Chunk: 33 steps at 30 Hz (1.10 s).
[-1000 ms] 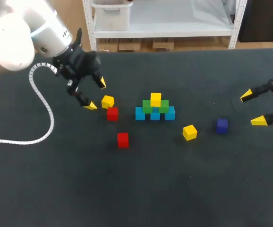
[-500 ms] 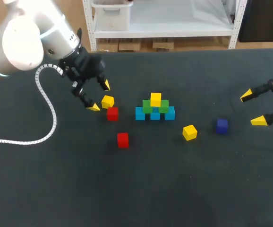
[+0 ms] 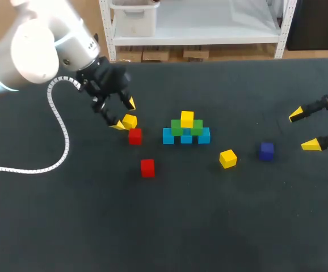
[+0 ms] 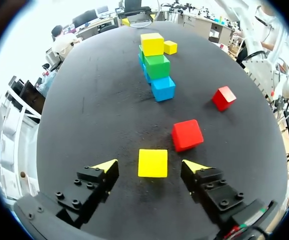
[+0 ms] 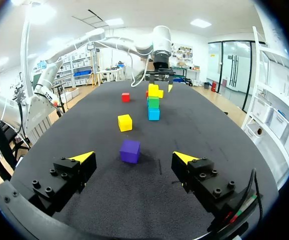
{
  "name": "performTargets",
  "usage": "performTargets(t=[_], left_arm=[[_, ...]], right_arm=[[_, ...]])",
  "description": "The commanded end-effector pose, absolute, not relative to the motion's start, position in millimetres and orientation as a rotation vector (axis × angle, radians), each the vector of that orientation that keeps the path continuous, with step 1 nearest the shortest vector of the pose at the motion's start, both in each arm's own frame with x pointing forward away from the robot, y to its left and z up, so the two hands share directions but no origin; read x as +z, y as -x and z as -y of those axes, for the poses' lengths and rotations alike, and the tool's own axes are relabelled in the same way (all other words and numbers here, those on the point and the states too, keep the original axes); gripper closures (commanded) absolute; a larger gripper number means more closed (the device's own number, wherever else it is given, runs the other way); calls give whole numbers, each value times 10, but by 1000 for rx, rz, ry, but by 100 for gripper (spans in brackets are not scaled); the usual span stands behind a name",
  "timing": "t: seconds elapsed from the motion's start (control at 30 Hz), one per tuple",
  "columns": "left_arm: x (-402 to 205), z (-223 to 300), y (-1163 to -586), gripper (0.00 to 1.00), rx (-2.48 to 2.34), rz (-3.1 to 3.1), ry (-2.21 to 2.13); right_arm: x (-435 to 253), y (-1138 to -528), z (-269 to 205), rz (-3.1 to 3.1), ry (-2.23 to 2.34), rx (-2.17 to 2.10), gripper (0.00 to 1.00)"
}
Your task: Place the blue cubes, place green cubes on the blue cubes, place the yellow cubes on the green cubes, then place the red cubes on the yellow cubes, and place purple cube on the red cubes.
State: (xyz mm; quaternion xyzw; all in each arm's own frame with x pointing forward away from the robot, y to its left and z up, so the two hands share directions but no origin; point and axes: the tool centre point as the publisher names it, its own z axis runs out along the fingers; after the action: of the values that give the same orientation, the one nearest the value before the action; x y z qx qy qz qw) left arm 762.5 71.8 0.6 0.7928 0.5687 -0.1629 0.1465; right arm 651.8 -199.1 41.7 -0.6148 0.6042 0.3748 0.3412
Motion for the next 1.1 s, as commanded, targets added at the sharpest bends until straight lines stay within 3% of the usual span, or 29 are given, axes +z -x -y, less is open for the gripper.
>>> performTargets(t=[0.03,0.07,0.17,0.23,0.27,0.3,0.33,1.1], left_arm=[[-24,-699,-7679,40,-480,-1634,-2288],[-30,-697,-7682,49,-481,-1636,-2286],[-47,-693,-7679,56,-481,-1642,-2280],[-64,-697,-7669,67,-483,-1650,-2272],[-72,-697,-7663,77,-486,-1656,-2265],[-78,-697,-7653,96,-487,-1658,-2262],[-83,-694,-7643,100,-487,-1659,-2261],[472,-391,-7444,100,-407,-1753,-2149]], right_arm=[[413,-6521,1989,-1570,1599,975,0],[413,-6521,1989,-1570,1599,975,0],[413,-6521,1989,-1570,1599,975,0],[413,-6521,1989,-1570,1599,975,0],[413,-6521,1989,-1570,1599,975,0],[413,-6521,1989,-1570,1599,975,0],[413,-6521,1989,-1570,1599,975,0],[413,-6521,1989,-1570,1599,975,0]])
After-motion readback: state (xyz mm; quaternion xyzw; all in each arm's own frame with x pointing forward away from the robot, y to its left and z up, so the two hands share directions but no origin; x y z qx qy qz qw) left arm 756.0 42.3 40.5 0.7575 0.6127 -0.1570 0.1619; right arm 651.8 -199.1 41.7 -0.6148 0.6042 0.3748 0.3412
